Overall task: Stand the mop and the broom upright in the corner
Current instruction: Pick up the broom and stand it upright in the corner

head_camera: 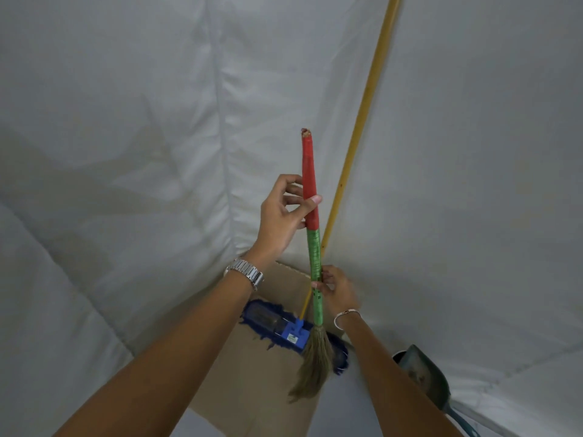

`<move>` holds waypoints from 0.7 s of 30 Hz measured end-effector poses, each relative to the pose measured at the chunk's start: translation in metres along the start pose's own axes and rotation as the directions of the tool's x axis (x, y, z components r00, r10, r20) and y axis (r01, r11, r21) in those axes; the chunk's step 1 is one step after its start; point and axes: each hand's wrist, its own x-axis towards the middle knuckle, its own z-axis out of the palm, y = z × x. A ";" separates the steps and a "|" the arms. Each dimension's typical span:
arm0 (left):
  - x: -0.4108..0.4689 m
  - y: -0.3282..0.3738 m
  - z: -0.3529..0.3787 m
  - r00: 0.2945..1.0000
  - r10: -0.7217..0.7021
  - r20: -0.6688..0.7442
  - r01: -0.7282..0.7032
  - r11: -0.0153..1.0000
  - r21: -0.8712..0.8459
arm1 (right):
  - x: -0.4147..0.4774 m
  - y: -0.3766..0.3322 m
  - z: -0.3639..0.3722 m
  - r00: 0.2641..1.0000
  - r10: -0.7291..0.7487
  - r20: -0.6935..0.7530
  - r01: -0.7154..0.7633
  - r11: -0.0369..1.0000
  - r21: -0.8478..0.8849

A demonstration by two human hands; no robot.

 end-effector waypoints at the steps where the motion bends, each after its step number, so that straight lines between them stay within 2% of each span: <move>1: 0.006 -0.005 -0.009 1.000 -0.004 -0.015 0.004 1.000 0.004 | 0.008 -0.003 0.007 1.000 0.007 0.020 -0.007 1.000 -0.018; 9: 0.077 -0.082 -0.119 0.988 -0.057 -0.146 0.062 0.997 0.034 | 0.095 -0.016 0.127 0.985 0.049 0.166 -0.033 0.995 -0.099; 11: 0.095 -0.100 -0.145 0.980 -0.064 -0.187 0.070 0.997 0.027 | 0.117 -0.020 0.157 0.977 0.034 0.209 -0.002 0.989 -0.150; 21: 0.196 -0.171 -0.289 0.941 -0.041 -0.336 0.078 0.992 0.098 | 0.213 -0.059 0.327 0.966 0.054 0.255 -0.002 0.980 -0.200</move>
